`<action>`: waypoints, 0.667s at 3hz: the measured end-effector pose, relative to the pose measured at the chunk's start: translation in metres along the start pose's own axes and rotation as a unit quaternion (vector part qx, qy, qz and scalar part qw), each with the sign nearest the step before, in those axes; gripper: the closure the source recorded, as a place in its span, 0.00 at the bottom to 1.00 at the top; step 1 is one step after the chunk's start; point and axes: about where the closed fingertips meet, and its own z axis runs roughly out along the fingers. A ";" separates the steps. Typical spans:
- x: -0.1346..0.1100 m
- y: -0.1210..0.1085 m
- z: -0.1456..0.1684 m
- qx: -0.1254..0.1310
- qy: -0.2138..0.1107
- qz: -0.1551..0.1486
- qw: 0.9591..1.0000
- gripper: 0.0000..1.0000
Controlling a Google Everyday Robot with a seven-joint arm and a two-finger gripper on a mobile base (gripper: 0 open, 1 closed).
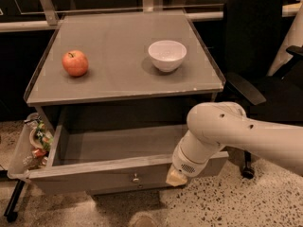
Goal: Close top drawer
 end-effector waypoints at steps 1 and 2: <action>0.000 0.000 0.000 0.000 0.000 0.000 1.000 0.35; 0.000 0.000 0.000 0.000 0.000 0.000 1.000 0.12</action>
Offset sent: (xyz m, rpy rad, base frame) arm 0.0000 0.0000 0.0000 0.0000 0.0000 0.0000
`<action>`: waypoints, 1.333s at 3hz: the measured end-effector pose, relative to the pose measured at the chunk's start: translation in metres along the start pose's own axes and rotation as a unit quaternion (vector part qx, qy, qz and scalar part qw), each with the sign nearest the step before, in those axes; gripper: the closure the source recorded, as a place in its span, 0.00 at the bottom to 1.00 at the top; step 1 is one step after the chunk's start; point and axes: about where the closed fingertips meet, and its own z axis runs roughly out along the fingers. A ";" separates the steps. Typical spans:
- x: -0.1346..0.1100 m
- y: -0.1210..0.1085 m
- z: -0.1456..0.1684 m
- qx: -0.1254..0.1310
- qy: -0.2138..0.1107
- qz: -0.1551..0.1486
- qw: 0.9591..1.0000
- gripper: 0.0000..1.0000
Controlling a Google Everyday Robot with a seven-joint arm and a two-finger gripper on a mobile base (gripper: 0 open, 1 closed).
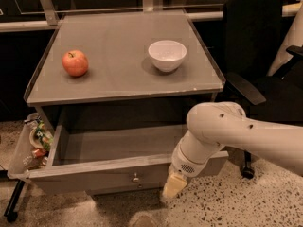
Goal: Close top drawer
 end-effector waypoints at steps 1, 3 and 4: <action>0.000 0.000 0.000 0.000 0.000 0.000 1.000 0.00; 0.000 0.000 0.000 0.000 0.000 0.000 1.000 0.19; 0.000 0.000 0.000 0.000 0.000 0.000 1.000 0.42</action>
Offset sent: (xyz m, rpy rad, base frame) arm 0.0000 0.0000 0.0000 0.0000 0.0000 0.0000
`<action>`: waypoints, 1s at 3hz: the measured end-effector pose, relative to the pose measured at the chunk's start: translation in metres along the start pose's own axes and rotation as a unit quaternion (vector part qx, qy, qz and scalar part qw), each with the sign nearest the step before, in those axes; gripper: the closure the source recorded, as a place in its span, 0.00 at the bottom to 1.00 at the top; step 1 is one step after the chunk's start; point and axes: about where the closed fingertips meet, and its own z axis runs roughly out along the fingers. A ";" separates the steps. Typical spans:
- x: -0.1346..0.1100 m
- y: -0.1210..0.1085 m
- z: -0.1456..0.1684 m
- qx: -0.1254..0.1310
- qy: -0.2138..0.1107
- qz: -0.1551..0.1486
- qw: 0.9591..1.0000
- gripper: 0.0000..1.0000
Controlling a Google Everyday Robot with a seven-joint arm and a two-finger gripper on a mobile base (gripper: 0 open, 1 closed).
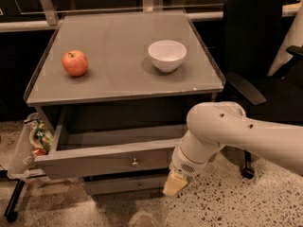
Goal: Close top drawer
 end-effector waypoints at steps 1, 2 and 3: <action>0.000 0.000 0.000 0.000 0.000 0.000 1.000 0.65; 0.000 0.000 0.000 0.000 0.000 0.000 1.000 0.88; -0.008 -0.008 0.005 0.011 0.005 -0.005 1.000 1.00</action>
Offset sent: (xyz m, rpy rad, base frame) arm 0.0000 0.0000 0.0000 0.0000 0.0000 0.0000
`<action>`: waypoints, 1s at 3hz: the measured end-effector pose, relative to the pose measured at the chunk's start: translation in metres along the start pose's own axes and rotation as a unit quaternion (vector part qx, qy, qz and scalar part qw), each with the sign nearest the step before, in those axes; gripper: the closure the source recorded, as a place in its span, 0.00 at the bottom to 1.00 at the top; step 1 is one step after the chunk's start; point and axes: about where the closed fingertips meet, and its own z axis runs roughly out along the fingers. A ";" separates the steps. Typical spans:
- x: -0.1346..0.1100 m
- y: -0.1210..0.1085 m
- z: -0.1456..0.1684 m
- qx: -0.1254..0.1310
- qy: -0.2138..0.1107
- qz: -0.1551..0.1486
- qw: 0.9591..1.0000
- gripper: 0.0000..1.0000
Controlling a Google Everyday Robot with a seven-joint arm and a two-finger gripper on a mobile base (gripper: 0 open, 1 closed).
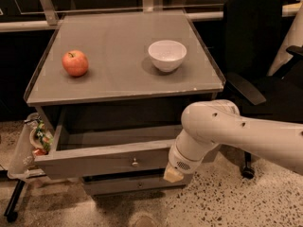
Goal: Close top drawer
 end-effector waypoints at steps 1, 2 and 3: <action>-0.014 -0.017 -0.001 0.022 0.004 -0.011 1.000 1.00; -0.028 -0.035 -0.006 0.040 0.010 -0.023 0.999 1.00; -0.036 -0.048 -0.001 0.046 0.021 -0.030 0.998 1.00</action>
Offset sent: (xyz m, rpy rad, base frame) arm 0.0708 0.0181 0.0161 -0.0729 -0.1199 0.0440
